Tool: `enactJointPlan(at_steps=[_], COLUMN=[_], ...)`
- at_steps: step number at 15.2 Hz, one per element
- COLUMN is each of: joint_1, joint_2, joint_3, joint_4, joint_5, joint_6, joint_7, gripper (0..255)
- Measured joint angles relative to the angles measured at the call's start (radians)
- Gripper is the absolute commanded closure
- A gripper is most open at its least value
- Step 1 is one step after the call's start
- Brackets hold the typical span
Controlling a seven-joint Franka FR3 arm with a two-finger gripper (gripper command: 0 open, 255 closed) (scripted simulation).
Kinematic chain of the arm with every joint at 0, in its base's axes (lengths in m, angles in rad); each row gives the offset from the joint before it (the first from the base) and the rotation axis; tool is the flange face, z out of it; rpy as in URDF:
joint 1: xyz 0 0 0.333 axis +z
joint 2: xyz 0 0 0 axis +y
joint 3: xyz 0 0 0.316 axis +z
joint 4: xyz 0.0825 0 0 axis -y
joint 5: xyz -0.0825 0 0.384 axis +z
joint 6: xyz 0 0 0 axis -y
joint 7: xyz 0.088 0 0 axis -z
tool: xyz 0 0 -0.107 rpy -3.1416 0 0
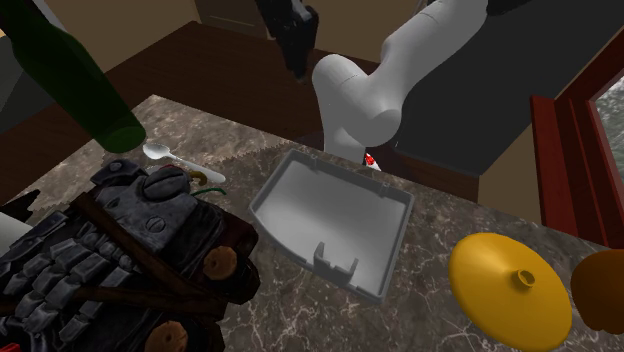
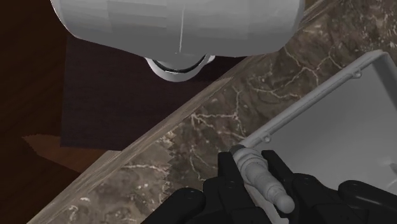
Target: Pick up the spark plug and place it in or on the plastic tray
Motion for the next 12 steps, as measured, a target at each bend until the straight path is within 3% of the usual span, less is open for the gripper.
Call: enactJointPlan(at_steps=[12], joint_1=[-0.008], joint_2=[0.158], joint_3=[0.316], joint_4=[0.098], joint_5=[0.283], joint_6=[0.12], joint_7=[0.245], gripper=[255])
